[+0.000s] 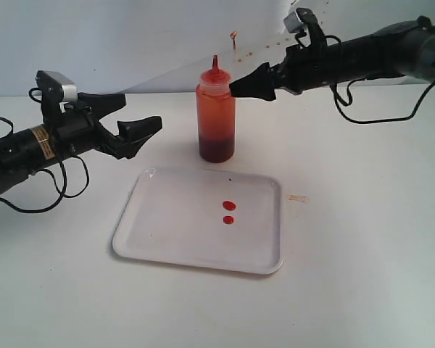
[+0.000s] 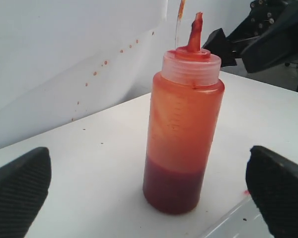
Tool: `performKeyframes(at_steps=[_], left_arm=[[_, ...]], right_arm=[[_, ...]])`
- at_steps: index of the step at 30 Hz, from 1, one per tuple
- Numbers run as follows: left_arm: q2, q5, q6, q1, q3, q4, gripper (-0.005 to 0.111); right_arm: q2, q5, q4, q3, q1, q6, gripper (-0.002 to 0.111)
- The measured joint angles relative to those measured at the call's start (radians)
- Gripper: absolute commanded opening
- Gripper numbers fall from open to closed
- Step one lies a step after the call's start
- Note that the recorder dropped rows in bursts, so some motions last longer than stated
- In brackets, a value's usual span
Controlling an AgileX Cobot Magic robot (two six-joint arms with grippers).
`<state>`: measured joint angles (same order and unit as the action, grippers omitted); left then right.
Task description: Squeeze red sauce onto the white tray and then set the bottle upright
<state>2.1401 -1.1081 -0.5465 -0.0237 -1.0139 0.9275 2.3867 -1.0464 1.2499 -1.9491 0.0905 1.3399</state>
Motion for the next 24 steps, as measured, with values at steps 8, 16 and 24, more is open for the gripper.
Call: performKeyframes(at_steps=[8,16,24], left_arm=[[-0.010,-0.026,0.002,0.000,0.000,0.048,0.000],[-0.158,-0.059,0.000,0.000,0.051,0.153,0.000],[-0.187,-0.067,0.000,0.000,0.058,0.155,0.000]], right_arm=[[-0.106,-0.157,-0.291,0.019,-0.105,-0.346,0.063],[-0.141,-0.172,-0.549,0.183,-0.109,-0.545,0.011],[-0.232,-0.171,-0.556,0.234,-0.111,-0.559,0.000]])
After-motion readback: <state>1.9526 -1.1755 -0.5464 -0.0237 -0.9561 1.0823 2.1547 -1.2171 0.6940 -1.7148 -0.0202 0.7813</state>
